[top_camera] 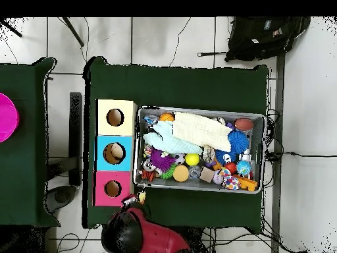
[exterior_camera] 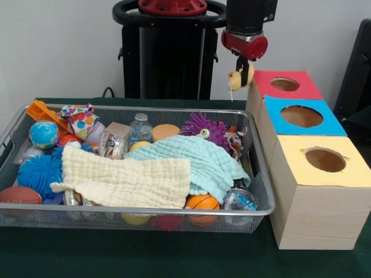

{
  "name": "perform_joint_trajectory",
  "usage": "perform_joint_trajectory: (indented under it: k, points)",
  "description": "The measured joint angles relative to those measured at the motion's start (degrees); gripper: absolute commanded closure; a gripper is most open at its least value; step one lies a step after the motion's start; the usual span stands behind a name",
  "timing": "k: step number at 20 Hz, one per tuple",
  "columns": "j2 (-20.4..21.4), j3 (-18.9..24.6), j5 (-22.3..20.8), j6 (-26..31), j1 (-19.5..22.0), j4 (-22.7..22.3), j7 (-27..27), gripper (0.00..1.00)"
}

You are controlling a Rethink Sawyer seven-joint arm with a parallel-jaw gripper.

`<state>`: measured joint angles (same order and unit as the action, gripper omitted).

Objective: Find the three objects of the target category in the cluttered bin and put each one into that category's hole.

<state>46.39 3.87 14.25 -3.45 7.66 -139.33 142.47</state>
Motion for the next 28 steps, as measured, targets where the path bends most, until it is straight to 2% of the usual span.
perform_joint_trajectory:
  k: [5,10,14,19,22,28]
  points:
    - [-2.1,2.1,-2.0,-2.0,2.1,-3.4,0.0,1.0]
    - [-3.0,3.6,-3.5,-4.3,1.7,-6.5,0.0,1.0]
    - [-2.3,3.9,-3.6,-5.0,-1.5,-9.0,0.0,1.0]
    - [0.4,2.1,-2.9,-4.5,-7.1,-9.1,0.0,1.0]
    - [3.7,0.0,-2.0,-1.8,-11.1,-9.1,0.0,1.0]
    - [7.7,-4.2,-0.9,4.5,-14.5,-8.1,0.0,1.0]
